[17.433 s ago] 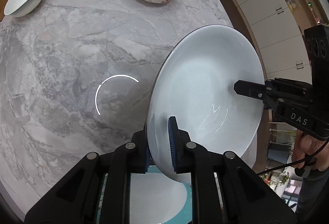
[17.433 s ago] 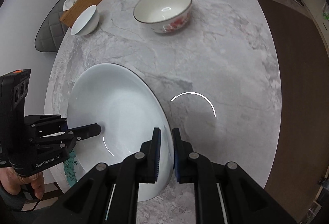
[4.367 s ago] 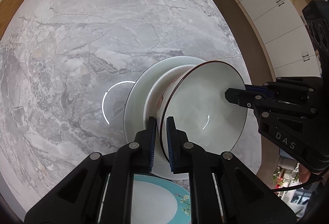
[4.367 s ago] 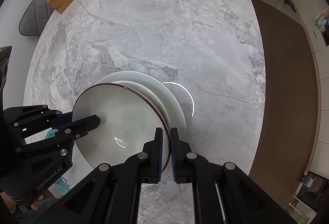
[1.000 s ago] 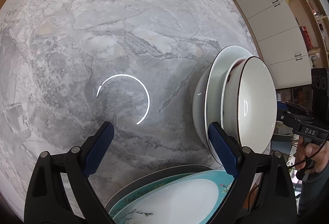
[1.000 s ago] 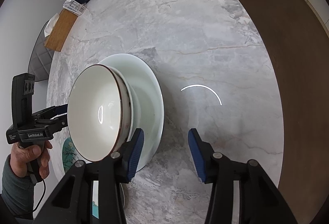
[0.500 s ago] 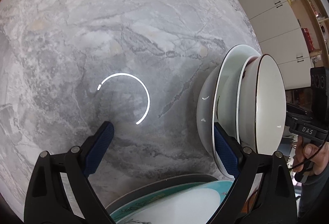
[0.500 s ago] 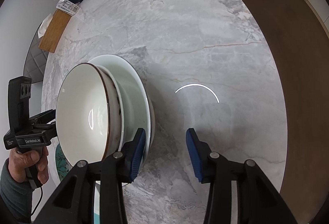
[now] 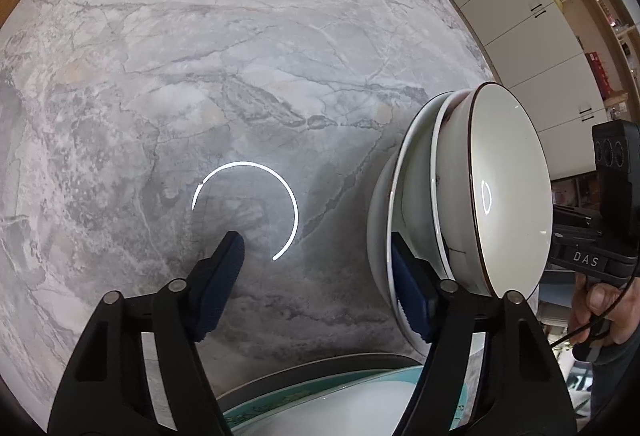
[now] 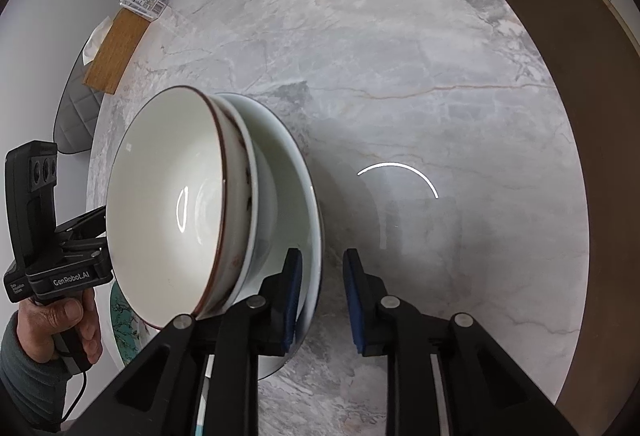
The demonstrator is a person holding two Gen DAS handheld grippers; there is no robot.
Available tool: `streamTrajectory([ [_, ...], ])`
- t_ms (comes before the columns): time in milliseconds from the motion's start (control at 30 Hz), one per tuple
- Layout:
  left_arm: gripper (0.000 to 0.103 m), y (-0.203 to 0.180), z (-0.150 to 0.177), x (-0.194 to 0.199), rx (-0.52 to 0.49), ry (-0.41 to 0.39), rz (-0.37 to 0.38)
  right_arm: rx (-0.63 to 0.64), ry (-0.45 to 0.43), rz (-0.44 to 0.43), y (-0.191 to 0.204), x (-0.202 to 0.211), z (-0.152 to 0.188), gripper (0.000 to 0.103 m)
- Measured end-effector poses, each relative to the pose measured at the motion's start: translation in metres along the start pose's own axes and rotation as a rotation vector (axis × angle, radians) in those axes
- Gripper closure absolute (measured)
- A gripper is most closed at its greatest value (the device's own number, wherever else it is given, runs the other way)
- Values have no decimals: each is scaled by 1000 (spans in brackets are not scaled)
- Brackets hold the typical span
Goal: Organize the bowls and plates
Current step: 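Move both grippers to the rim of the white plate stack holding the bowls, then close the left gripper on the plate rim while the right gripper grips it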
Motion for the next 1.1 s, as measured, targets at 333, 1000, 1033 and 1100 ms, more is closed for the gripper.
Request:
streamTrajectory([
  [333, 97, -43, -10, 0, -62, -6, 23, 25, 7, 41, 10, -1, -1, 90],
  [1000, 97, -31, 0, 25, -29, -25, -19, 30, -10, 94, 23, 6, -4, 92],
  [1033, 97, -30, 2, 29, -28, -30, -21, 34, -14, 94, 25, 8, -4, 92],
  [1100, 97, -29, 4, 37, -20, -40, -24, 41, -19, 90, 29, 12, -4, 92],
])
Point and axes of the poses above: each gripper's, at about its wrist camera, not at the fingertips, and x roughly against the way its jaws point, y to its left, z to its underside, the point moved 5 cm from there along -x, roughly the way its jaws point, and after that the axes turned 7 degrees about -z, right-handed, at the moved point
